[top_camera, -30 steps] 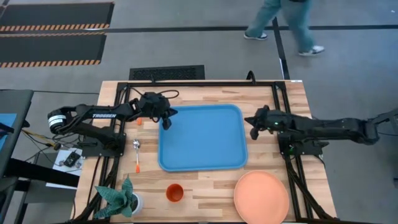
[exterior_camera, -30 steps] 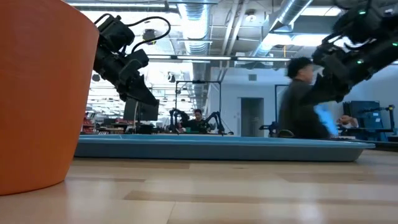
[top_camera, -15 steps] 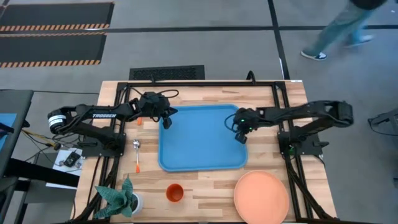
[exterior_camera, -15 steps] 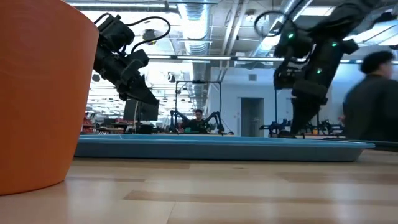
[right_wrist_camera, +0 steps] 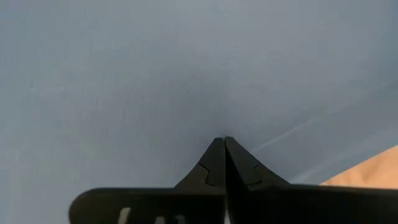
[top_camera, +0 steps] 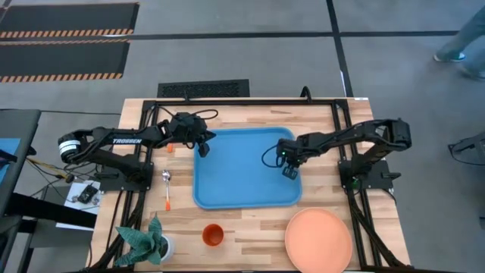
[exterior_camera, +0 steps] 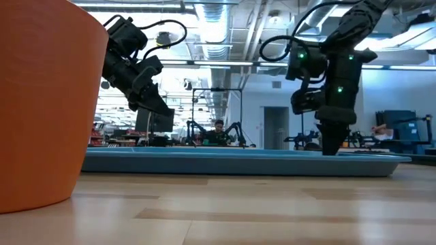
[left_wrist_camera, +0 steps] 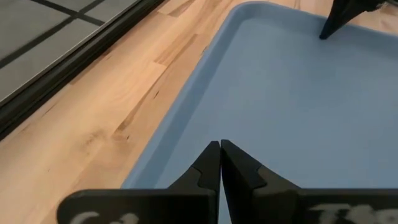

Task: Pick and place plate/cup/fork/spoon on tray
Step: Move the blue serving tray to the center of the table

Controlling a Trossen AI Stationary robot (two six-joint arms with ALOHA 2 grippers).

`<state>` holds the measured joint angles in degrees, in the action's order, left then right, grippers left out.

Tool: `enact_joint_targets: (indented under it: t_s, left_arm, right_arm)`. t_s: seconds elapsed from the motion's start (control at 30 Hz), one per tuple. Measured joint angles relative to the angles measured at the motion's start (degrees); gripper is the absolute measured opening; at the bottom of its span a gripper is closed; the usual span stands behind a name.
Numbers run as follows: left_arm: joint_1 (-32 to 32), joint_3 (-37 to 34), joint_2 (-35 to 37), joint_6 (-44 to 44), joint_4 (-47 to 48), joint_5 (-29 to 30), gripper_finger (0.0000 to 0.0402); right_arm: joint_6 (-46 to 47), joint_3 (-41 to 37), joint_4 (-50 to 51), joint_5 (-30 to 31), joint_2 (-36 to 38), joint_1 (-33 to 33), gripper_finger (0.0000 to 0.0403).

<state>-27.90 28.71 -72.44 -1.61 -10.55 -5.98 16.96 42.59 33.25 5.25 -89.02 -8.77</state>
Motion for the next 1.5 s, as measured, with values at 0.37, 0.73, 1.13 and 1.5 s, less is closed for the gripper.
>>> enact_joint_targets:
  t_s: [0.37,0.73,1.13,1.5]
  left_arm:
    - [0.0,0.0,0.0,-0.1,-0.1,0.4,0.0]
    - [0.3,0.0,0.0,0.1,1.6,-0.4,0.0]
    - [0.5,0.0,0.0,1.3,1.9,-0.4,0.0]
    - [0.5,0.0,0.0,1.2,1.8,-0.5,0.0]
  right_arm:
    - [3.7,-0.4,2.5,-0.9,2.9,2.1,0.0008]
    - [2.1,-0.1,-1.4,0.7,-0.6,0.4,0.0008]
    - [0.7,-0.2,-3.2,2.4,-1.1,-0.7,0.001]
    - [-1.2,-0.5,-4.9,2.3,3.3,-0.8,0.0034]
